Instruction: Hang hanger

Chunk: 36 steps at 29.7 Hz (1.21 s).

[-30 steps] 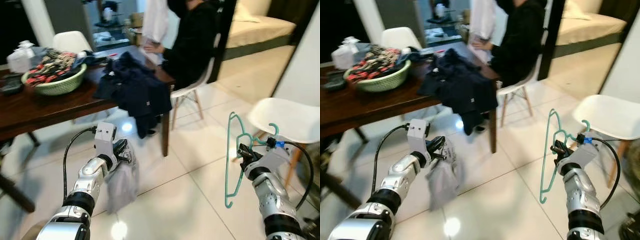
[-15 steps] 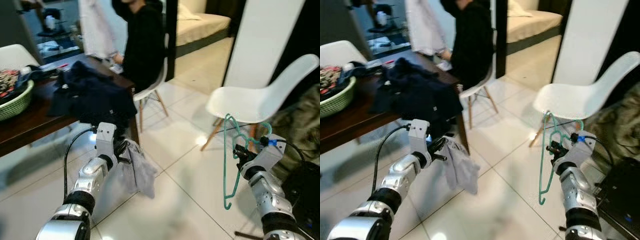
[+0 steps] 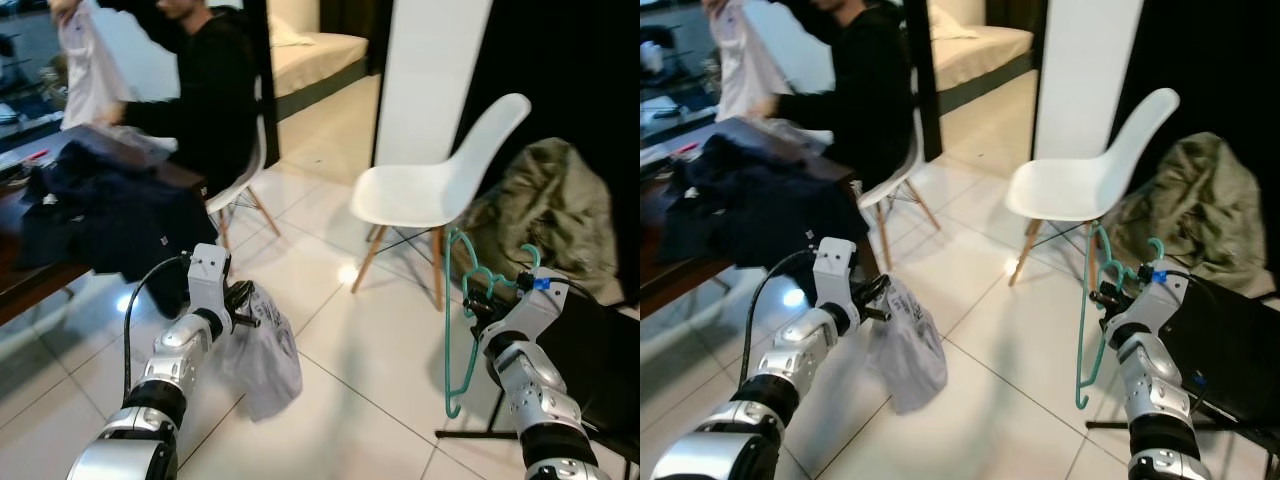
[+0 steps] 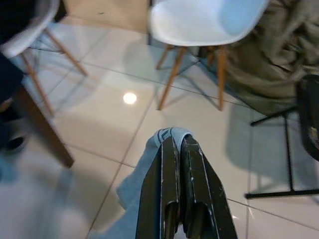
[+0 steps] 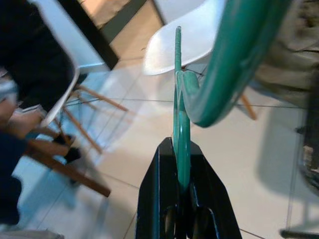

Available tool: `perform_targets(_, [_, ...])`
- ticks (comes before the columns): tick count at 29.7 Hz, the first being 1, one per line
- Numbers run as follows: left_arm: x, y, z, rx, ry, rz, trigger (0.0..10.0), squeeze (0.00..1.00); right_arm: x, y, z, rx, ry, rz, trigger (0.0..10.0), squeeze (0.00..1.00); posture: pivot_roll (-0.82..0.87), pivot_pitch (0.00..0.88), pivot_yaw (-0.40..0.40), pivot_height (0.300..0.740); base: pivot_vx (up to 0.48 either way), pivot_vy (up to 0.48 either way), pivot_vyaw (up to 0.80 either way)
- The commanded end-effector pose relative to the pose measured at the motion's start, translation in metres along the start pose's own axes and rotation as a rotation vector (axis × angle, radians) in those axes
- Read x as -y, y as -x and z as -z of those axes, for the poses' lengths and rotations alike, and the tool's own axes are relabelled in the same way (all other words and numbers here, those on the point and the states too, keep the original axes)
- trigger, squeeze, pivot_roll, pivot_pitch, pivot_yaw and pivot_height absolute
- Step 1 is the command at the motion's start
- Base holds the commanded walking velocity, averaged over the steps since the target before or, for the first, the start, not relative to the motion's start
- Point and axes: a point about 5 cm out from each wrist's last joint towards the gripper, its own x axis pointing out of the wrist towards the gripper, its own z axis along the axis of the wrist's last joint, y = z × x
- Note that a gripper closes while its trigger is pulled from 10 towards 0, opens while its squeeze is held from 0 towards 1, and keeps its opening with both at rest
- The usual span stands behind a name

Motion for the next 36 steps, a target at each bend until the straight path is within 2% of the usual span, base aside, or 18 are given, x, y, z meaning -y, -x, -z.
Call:
perform_targets(1, [-0.003, 0.002, 0.002, -0.01, 0.007, -0.003, 10.0, 0.0, 0.001, 0.001, 0.002, -0.005, 0.001, 0.008, 10.0, 0.0, -0.01, 0.023, 0.047, 0.74, 0.0, 0.0, -0.76])
perform_targets(22, [-0.002, 0.002, 0.004, -0.011, 0.014, 0.006, 10.0, 0.0, 0.0, 0.0, 0.005, -0.023, 0.008, 0.005, 10.0, 0.0, 0.0, 0.0, 0.042, 0.74, 0.0, 0.0, 0.0])
perform_targets(31, [0.001, 0.0, 0.001, -0.003, 0.018, 0.033, 10.0, 0.0, -0.001, -0.002, 0.003, -0.019, 0.02, -0.003, 10.0, 0.0, -0.02, 0.0, 0.044, 0.74, 0.0, 0.0, -0.78])
perform_targets(32, [0.004, 0.0, -0.001, 0.01, 0.018, 0.079, 10.0, 0.0, -0.001, -0.001, 0.002, -0.012, 0.015, -0.004, 10.0, 0.0, -0.03, 0.0, 0.047, 0.74, 0.0, 0.0, -0.78])
perform_targets(33, [0.004, 0.0, -0.001, 0.01, 0.018, 0.079, 10.0, 0.0, -0.001, -0.001, 0.002, -0.012, 0.015, -0.004, 10.0, 0.0, -0.03, 0.0, 0.047, 0.74, 0.0, 0.0, -0.78])
perform_targets(36, [0.016, 0.001, -0.017, 0.06, -0.117, 0.334, 10.0, 0.0, 0.0, 0.0, -0.005, 0.031, -0.027, -0.03, 10.0, 0.0, -0.04, 0.0, 0.052, 0.74, 0.0, 0.0, -0.78])
